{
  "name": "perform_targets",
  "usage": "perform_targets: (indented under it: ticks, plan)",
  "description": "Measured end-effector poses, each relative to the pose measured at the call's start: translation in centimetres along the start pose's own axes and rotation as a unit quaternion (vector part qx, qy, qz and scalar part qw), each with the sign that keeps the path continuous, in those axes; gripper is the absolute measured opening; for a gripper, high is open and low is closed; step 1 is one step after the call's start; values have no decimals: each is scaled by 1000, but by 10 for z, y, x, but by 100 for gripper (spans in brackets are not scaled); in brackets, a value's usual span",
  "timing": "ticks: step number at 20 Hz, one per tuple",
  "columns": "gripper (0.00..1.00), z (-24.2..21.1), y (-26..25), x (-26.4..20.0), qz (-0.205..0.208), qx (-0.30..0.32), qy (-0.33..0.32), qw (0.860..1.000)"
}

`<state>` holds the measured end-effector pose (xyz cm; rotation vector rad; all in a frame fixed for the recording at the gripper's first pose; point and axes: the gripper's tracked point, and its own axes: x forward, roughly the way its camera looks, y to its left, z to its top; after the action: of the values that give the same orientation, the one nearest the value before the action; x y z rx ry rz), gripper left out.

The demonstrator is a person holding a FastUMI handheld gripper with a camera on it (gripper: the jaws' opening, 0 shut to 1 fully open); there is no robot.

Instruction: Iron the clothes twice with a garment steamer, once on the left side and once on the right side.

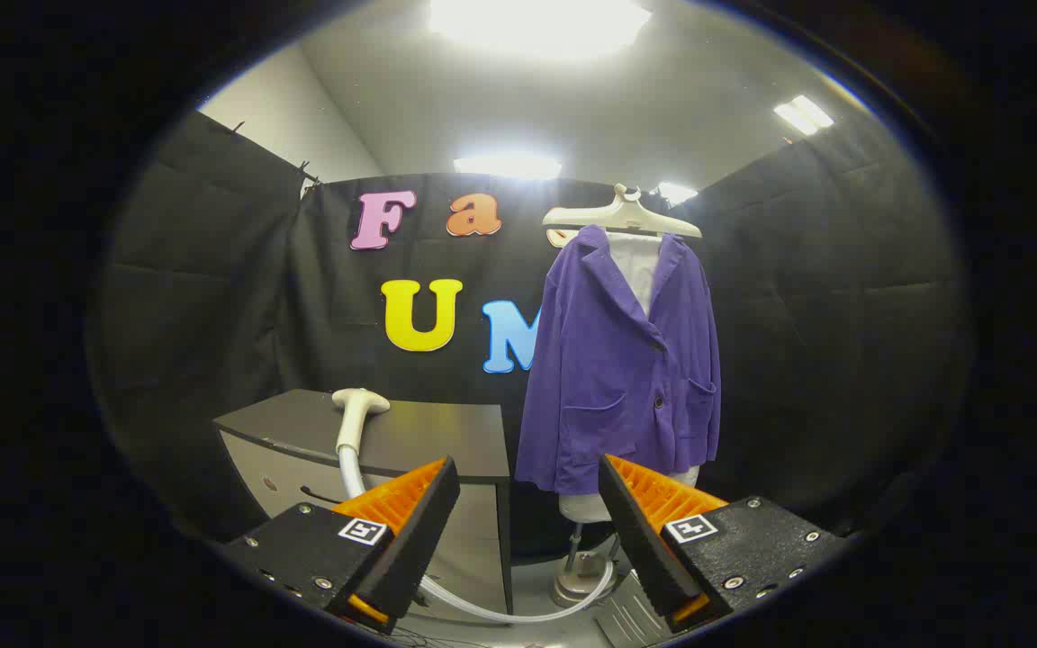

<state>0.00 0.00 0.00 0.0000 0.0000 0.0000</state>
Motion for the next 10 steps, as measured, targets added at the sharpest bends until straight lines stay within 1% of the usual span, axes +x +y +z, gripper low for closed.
perform_targets:
  ticks: [4, 10]
  plan:
    - [96, -12, 3, -4, 9, 4, 11, 1000]
    - [96, 22, -6, -7, 3, -11, -39, 999]
